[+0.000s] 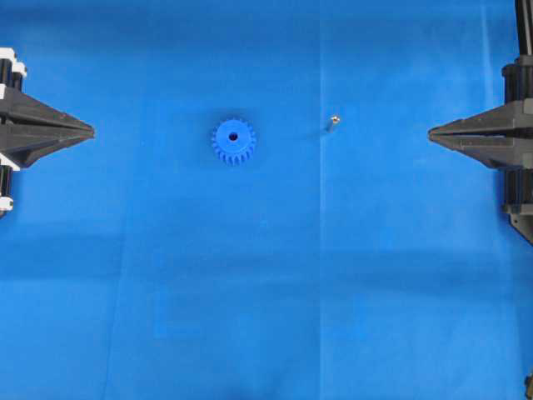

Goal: Insert the shaft placed at a random location into the center hole of the small gear at another random location.
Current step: 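Move the right gripper leftward toward the silver shaft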

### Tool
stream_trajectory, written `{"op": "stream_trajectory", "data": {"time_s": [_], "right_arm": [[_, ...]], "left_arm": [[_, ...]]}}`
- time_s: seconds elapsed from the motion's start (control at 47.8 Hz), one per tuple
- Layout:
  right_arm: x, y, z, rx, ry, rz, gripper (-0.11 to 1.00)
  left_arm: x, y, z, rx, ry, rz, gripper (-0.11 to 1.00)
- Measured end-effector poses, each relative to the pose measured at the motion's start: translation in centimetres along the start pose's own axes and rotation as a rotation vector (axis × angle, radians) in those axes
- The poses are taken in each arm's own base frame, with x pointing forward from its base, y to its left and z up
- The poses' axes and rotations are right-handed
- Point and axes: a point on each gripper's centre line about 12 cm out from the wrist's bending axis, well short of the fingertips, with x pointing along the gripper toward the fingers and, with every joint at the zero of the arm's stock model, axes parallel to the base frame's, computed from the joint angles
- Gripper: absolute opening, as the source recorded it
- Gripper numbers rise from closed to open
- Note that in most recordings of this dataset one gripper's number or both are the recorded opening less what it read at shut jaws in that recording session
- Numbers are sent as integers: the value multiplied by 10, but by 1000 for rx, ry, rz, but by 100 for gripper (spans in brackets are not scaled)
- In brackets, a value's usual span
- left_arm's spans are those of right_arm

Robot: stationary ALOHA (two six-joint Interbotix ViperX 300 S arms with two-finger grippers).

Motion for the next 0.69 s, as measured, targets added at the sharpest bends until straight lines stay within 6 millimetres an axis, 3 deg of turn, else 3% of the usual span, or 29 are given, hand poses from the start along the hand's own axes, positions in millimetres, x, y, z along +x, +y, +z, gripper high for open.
{"op": "stream_trajectory", "data": {"time_s": [0.125, 0.523, 0.606, 0.69], "right_arm": [[0, 0, -2, -8, 11, -1, -6], [11, -17, -18, 8, 73, -83, -6], [16, -24, -29, 22, 101, -114, -1], [22, -31, -41, 38, 134, -149, 11]], "left_arm": [[-1, 0, 1, 3, -3, 0, 0], [-1, 0, 1, -4, 3, 2, 0], [-1, 0, 1, -6, 2, 0, 0], [-1, 0, 1, -6, 3, 2, 0]]}}
